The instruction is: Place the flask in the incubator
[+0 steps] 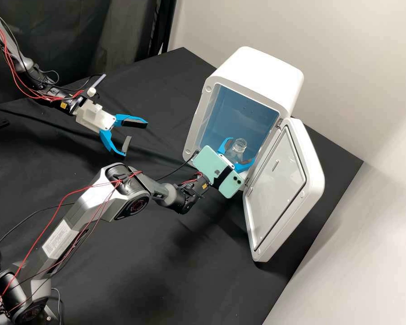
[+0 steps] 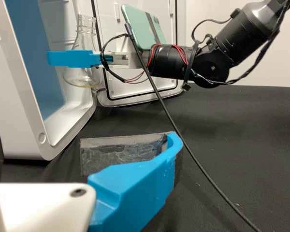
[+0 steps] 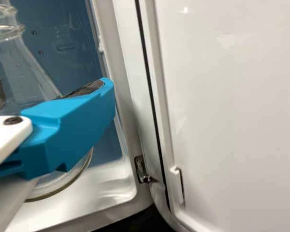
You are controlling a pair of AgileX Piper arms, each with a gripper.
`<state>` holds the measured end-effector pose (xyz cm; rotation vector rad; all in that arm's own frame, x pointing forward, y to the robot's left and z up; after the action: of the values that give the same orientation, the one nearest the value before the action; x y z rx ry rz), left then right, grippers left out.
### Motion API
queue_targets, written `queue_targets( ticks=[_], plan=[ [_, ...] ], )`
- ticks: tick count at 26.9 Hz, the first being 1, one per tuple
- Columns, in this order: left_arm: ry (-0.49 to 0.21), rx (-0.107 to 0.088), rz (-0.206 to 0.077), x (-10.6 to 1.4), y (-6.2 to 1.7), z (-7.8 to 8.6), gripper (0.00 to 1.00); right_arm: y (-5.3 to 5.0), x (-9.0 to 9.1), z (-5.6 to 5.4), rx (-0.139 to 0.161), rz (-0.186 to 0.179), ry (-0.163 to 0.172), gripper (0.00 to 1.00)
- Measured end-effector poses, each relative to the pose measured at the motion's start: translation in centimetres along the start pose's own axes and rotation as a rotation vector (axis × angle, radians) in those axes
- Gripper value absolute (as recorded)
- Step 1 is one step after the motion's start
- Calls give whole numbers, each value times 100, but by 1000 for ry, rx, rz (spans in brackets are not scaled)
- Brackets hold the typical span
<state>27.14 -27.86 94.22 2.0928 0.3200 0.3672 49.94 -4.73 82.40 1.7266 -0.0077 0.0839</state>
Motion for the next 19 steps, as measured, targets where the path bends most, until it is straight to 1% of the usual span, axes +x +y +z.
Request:
queue_targets(
  ticks=[3, 6, 7, 9, 11, 13, 14, 15, 17, 18, 19],
  plan=[
    [-1, 0, 0, 1, -1, 4, 100, 8, 47, -46, 0, -3, -4, 0],
    [-1, 0, 0, 1, -1, 4, 100, -46, 89, -109, -1, -21, -5, 0],
    [-1, 0, 0, 1, -1, 4, 100, -77, 104, -146, -1, -27, 2, 0],
    [-1, 0, 0, 1, -1, 4, 100, -130, 125, -166, -1, -39, 3, 0],
    [-1, 0, 0, 1, -1, 4, 100, -221, 150, -188, -1, -63, -4, 0],
    [-1, 0, 0, 1, -1, 4, 100, -274, 158, -197, 0, -77, -9, 0],
    [-1, 0, 0, 1, -1, 4, 100, -305, 158, -192, -1, -88, -21, 0],
    [-1, 0, 0, 1, -1, 4, 100, -372, 159, -202, -3, -107, -27, 0],
    [-1, 0, 0, 1, -1, 4, 100, -428, 158, -200, -3, -121, -34, 0],
    [-1, 0, 0, 1, -1, 4, 100, -474, 157, -204, -3, -132, -37, 0],
    [-1, 0, 0, 1, -1, 4, 100, -492, 157, -201, -4, -136, -37, 0]
  ],
)
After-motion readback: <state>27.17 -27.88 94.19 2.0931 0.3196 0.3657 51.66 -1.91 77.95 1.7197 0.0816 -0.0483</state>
